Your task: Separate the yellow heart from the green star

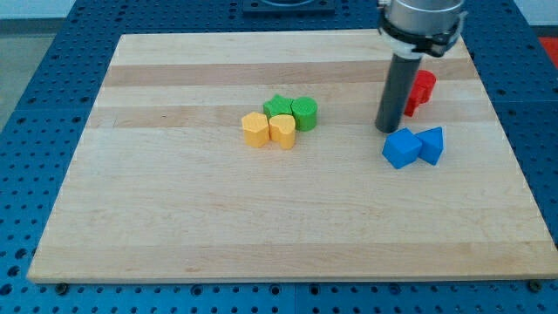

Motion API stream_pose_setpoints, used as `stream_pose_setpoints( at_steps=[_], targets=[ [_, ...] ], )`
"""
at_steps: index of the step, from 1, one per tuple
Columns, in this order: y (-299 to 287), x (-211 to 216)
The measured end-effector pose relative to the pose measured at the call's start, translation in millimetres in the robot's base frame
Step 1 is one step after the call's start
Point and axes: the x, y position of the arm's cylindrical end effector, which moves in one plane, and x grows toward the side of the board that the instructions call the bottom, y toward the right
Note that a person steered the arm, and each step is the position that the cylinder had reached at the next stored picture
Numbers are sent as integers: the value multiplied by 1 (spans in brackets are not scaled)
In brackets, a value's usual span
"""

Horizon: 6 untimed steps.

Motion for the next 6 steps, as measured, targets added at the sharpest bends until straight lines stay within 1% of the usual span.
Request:
stream_pose_setpoints(
  at_steps=[5, 6],
  targets=[
    [-119, 0],
    [-137, 6]
  ],
)
